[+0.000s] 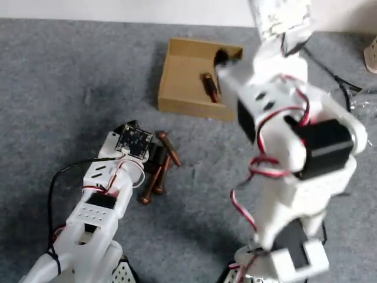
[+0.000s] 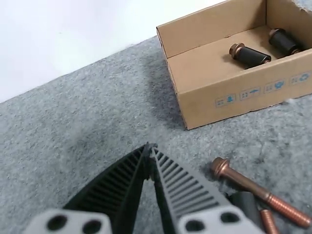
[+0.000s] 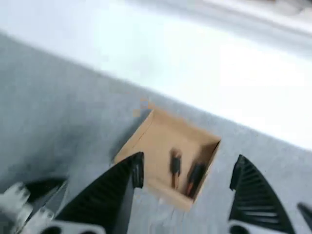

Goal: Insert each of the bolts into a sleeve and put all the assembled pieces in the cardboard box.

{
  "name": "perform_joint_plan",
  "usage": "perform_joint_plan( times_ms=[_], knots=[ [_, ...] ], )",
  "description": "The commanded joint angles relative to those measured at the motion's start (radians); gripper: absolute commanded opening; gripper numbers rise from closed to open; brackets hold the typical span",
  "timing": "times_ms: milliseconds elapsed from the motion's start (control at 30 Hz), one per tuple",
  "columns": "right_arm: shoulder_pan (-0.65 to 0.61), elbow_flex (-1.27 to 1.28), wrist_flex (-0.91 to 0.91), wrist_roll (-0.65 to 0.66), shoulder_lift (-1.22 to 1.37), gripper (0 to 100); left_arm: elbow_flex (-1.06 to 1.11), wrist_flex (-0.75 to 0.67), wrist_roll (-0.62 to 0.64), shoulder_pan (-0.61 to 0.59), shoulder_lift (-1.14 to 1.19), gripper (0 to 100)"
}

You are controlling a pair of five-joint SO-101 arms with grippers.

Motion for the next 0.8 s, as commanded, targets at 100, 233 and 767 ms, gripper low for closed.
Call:
perform_joint_plan(
  times_ms=[100, 233, 767],
  knots=[
    [-0.091, 0.467, -0.015, -0.012, -0.302, 26.0, -0.051, -0.018, 0.006, -0.005, 0.005, 1],
    [-0.093, 0.737, -0.107, -0.008, -0.447, 26.0, -0.050, -0.018, 0.005, -0.005, 0.005, 1],
    [-0.206, 1.847, -0.806, -0.006, -0.674, 26.0, -0.102, -0.011, 0.115, -0.136, 0.005, 1]
  ],
)
